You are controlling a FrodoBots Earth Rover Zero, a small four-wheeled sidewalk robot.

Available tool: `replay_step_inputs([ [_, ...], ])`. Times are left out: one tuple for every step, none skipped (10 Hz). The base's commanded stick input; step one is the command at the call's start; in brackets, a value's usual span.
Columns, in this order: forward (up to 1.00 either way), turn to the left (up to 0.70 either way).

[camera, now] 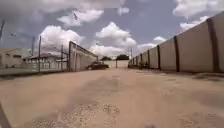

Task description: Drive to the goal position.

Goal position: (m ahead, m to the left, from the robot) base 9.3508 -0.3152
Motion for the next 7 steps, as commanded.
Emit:
replay_step_inputs([
  [0.60, 0.09],
  [0.60, 0.09],
  [0.60, 0.09],
  [0.60, 0.09],
  [0.60, 0.09],
  [0.60, 0.10],
  [0.60, 0.10],
])
